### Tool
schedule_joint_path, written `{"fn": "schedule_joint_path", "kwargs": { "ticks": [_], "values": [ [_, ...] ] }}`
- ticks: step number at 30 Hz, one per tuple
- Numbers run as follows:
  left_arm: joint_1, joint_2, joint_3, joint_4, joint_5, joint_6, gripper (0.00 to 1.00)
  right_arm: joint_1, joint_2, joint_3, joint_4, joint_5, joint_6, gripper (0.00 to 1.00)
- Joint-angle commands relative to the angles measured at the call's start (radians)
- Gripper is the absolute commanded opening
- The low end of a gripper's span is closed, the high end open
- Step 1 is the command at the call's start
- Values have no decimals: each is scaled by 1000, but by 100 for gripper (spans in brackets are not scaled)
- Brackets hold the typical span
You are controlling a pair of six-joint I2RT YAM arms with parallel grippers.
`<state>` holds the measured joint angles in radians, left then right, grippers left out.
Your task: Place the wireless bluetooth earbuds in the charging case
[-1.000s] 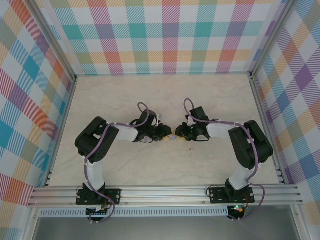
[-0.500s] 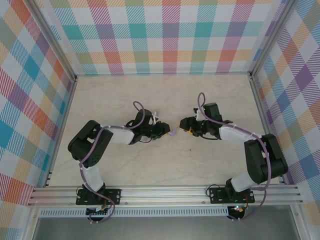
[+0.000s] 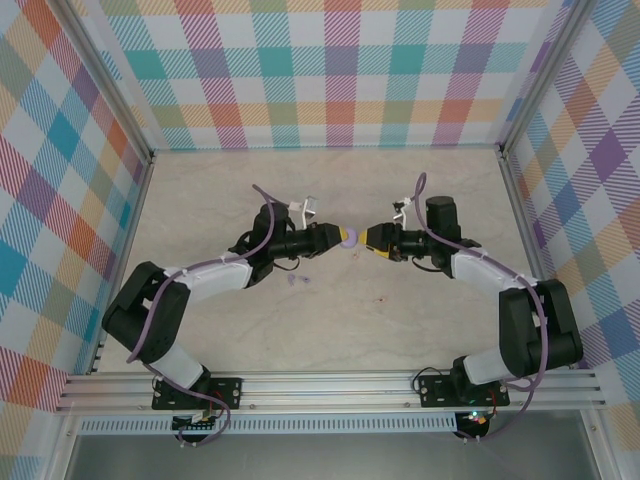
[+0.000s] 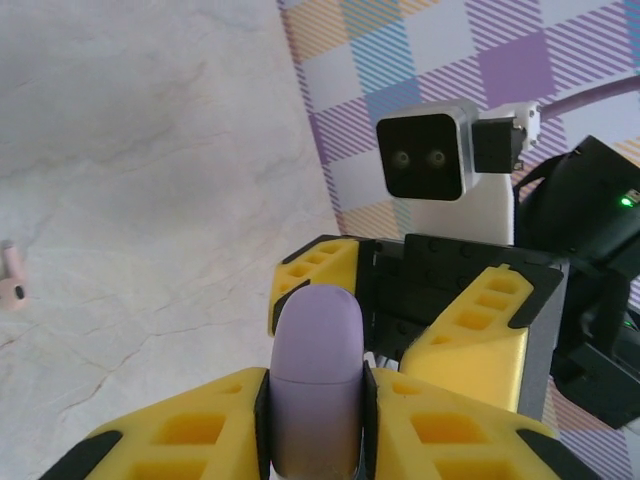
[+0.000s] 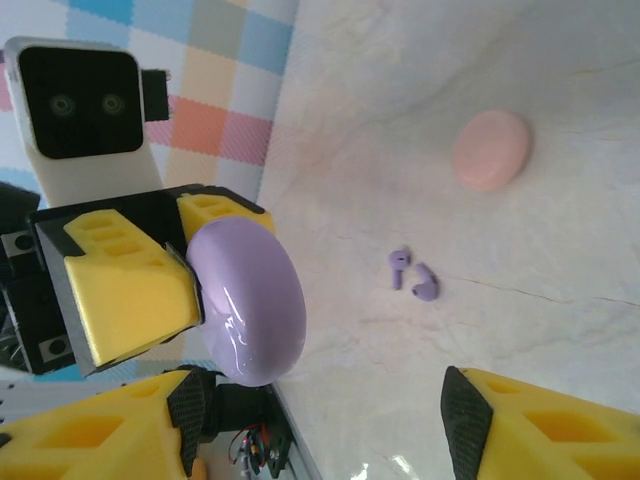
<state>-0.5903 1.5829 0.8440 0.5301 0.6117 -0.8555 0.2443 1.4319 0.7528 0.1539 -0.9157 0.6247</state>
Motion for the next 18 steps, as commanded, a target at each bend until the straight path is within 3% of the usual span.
{"fn": "schedule_joint_path", "kwargs": {
  "ticks": [1, 18],
  "values": [
    [7, -51, 23, 27, 28, 38, 29, -1, -37, 29, 101, -99, 21, 67],
    [-22, -69, 42, 64, 58, 42, 29, 34, -13, 38, 190, -144, 75, 63]
  ]
}}
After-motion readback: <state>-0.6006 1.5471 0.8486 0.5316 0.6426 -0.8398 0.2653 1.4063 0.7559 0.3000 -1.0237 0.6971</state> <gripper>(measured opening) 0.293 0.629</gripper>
